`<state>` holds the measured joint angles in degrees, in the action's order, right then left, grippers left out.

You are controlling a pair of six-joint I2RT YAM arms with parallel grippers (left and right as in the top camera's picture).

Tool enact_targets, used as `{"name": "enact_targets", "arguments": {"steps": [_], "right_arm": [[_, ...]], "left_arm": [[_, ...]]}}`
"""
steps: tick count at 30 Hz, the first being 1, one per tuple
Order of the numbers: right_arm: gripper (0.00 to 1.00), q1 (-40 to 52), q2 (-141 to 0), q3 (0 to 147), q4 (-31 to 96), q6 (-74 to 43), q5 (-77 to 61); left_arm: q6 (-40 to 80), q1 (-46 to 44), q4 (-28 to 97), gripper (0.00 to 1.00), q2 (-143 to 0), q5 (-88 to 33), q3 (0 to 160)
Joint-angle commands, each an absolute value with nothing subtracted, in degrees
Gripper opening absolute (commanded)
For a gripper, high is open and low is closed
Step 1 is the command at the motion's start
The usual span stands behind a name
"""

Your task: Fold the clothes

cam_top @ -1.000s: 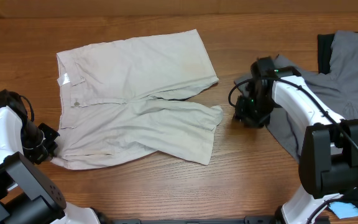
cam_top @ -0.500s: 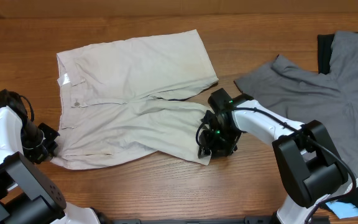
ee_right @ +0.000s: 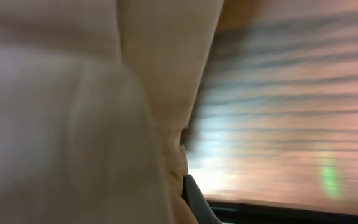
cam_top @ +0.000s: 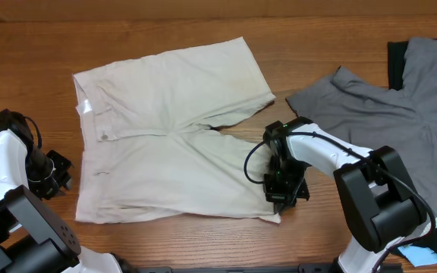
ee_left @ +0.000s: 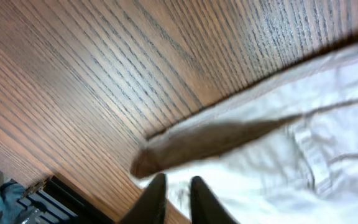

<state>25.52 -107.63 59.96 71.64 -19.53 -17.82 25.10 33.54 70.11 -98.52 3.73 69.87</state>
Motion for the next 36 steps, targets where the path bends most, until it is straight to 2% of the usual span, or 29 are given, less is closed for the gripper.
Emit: {"name": "enact_targets", "arguments": {"steps": [1, 8, 9, 11, 15, 17, 19, 27, 32, 36], "right_arm": [[0.04, 23.66, -107.37, 59.75, 69.97, -21.80, -12.84], [0.04, 23.11, -107.37, 59.75, 67.92, -21.96, -12.84], [0.04, 23.11, -107.37, 59.75, 67.55, -21.96, -12.88], [0.04, 23.11, -107.37, 59.75, 67.33, -21.96, -12.86], [0.05, 23.11, -107.37, 59.75, 67.07, -21.91, -12.86], [0.05, 23.11, -107.37, 59.75, 67.05, -21.91, -12.86], [0.05, 23.11, -107.37, 59.75, 67.05, -21.93, -12.86], [0.06, 23.11, -107.37, 59.75, 67.11, -21.93, -12.88], [0.06, 23.11, -107.37, 59.75, 67.37, -21.93, -12.88], [0.06, 23.11, -107.37, 59.75, 67.44, -21.91, -12.86]], "left_arm": [[25.23, 34.06, 71.07, 0.21, -98.13, 4.69, 70.67], [22.26, 33.89, 76.36, 0.22, -98.13, -0.80, 70.22], [21.61, 33.50, 76.66, 0.32, -98.13, -1.13, 69.58], [21.58, 32.88, 75.48, 0.42, -98.13, -1.45, 68.25], [16.75, 32.36, 62.37, 0.43, -98.13, -13.61, 68.25], [14.35, 31.73, 55.11, 0.63, -98.15, -18.48, 68.25], [12.12, 30.37, 49.67, 0.70, -98.15, -20.82, 68.25], [11.55, 22.83, 41.08, 0.74, -98.15, -22.15, 68.25], [13.98, 21.08, 40.38, 0.73, -98.85, -14.81, 68.25], [13.65, 21.04, 39.57, 0.73, -100.71, -14.46, 68.25]]}}
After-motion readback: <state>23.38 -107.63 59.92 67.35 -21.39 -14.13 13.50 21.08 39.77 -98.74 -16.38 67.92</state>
